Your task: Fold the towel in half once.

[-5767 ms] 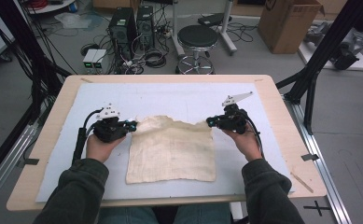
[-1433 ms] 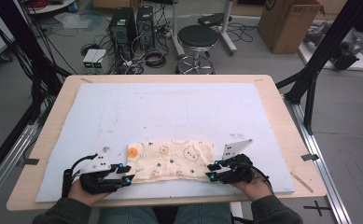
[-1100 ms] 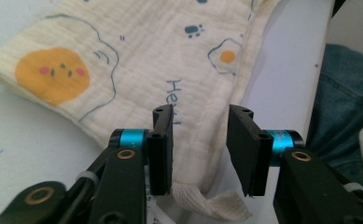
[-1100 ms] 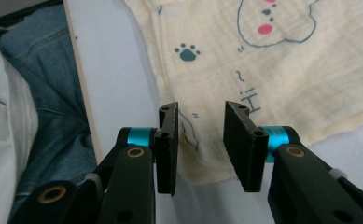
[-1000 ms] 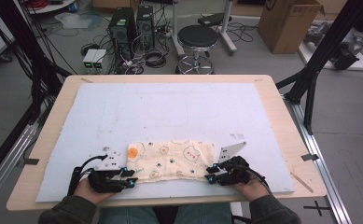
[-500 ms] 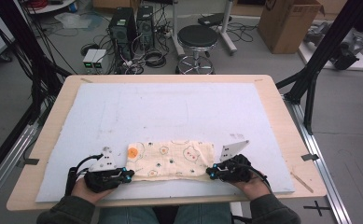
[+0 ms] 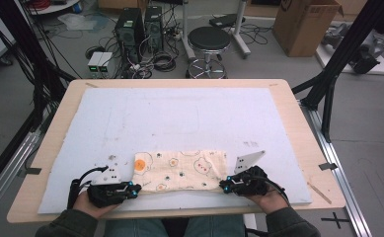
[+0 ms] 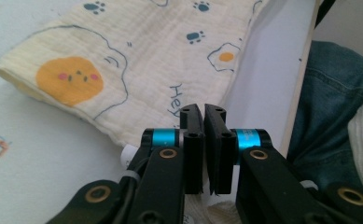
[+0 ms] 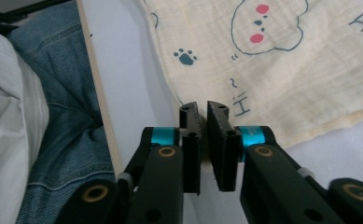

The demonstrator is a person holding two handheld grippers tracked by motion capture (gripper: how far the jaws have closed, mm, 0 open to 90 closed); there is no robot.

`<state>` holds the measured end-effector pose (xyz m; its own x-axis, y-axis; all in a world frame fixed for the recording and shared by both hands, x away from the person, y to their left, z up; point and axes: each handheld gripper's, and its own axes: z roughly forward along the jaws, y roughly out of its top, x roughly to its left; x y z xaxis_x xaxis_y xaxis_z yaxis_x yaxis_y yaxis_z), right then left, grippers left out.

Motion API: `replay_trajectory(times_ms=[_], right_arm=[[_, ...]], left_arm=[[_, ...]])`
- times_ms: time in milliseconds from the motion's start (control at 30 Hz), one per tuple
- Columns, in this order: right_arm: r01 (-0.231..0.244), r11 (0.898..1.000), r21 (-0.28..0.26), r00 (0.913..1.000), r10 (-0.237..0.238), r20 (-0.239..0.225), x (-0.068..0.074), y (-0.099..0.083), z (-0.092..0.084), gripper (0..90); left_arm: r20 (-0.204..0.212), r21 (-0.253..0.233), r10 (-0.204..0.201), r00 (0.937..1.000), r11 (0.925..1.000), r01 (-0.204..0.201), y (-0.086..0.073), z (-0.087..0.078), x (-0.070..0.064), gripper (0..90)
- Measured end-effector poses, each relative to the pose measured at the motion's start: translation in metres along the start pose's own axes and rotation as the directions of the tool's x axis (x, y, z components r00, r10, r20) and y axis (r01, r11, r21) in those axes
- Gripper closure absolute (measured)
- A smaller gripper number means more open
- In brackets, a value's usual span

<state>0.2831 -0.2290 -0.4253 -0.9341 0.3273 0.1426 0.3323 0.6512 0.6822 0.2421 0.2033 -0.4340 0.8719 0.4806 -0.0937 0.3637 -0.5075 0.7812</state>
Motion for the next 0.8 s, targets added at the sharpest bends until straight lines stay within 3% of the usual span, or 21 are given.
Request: replay_trajectory(times_ms=[133, 333, 433, 533, 733, 800], right_arm=[[-0.005, 0.999, -0.04, 1.0, 0.005, -0.004, -0.001, 0.001, -0.006, 73.5], [-0.02, 0.994, -0.104, 0.9998, 0.02, 0.005, -0.003, 0.008, -0.018, 64.9], [-0.025, 0.993, -0.118, 0.9995, 0.028, 0.017, -0.005, 0.012, -0.017, 64.6], [-0.037, 0.991, -0.125, 0.9985, 0.042, 0.037, -0.009, 0.02, -0.014, 69.9], [-0.034, 0.992, -0.124, 0.998, 0.04, 0.049, -0.02, 0.044, 0.001, 75.0], [-0.028, 0.992, -0.12, 0.9981, 0.035, 0.051, -0.023, 0.053, 0.006, 78.2]], left_arm=[[0.007, -0.025, -0.025, 0.9997, 0.9994, 0.025, 0.001, -0.005, 0.002, 65.3], [-0.002, -0.076, -0.037, 0.9993, 0.9965, 0.036, 0.007, -0.013, 0.005, 59.6], [-0.016, -0.089, -0.042, 0.999, 0.9952, 0.041, 0.01, -0.012, 0.006, 60.1], [-0.026, -0.106, -0.048, 0.9985, 0.9934, 0.045, 0.017, -0.008, 0.009, 67.1], [-0.056, -0.128, -0.056, 0.9969, 0.9906, 0.049, 0.034, 0.004, 0.015, 69.9], [-0.071, -0.123, -0.053, 0.9961, 0.9914, 0.044, 0.04, 0.008, 0.018, 74.8]])
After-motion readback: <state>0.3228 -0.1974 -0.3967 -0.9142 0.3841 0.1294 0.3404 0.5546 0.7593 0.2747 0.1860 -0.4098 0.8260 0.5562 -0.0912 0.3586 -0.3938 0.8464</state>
